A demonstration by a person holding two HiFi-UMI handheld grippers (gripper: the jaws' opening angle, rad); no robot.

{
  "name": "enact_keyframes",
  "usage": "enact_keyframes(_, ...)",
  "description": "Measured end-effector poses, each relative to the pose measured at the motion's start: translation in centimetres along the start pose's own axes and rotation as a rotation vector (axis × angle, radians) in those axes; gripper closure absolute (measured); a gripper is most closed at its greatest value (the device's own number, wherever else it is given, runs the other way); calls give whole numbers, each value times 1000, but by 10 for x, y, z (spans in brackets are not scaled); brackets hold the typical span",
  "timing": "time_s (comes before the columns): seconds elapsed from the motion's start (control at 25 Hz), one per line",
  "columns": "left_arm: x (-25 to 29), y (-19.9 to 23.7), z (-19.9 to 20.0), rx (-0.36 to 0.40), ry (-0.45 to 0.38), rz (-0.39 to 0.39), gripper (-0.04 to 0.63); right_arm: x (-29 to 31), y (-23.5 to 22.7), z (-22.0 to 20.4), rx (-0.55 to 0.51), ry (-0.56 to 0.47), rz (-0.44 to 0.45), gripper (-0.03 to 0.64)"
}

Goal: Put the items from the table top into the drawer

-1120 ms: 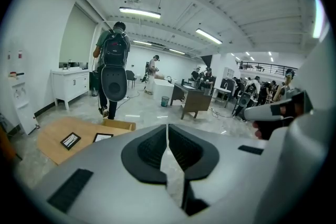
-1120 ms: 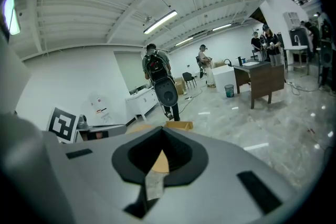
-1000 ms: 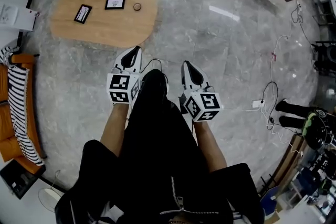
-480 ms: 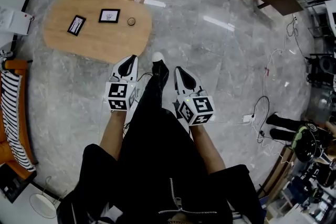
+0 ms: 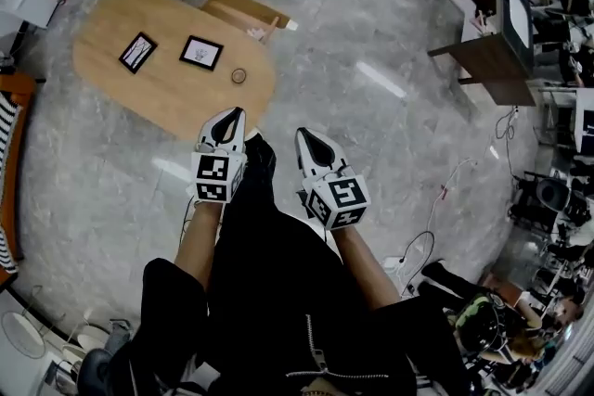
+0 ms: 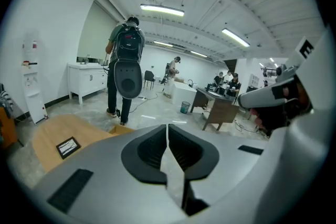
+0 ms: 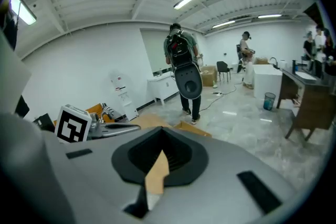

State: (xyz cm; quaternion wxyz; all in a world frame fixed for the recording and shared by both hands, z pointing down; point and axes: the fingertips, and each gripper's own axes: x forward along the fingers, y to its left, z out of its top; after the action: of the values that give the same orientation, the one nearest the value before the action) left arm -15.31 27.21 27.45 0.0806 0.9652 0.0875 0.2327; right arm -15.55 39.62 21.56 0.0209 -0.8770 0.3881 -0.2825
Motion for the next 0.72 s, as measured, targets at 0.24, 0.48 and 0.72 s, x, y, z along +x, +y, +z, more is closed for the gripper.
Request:
enact_keyframes(0.24, 55, 56, 38, -60, -14, 101, 572, 90, -16, 62, -95, 68, 136, 609)
enact_keyframes(0.48, 67, 110, 61, -116, -37, 198, 572, 155, -8, 86, -139, 126, 232, 609)
enact_keyframes(0.72, 51, 156, 59, -219, -75, 350, 572, 205, 21, 96, -213, 200, 386, 609)
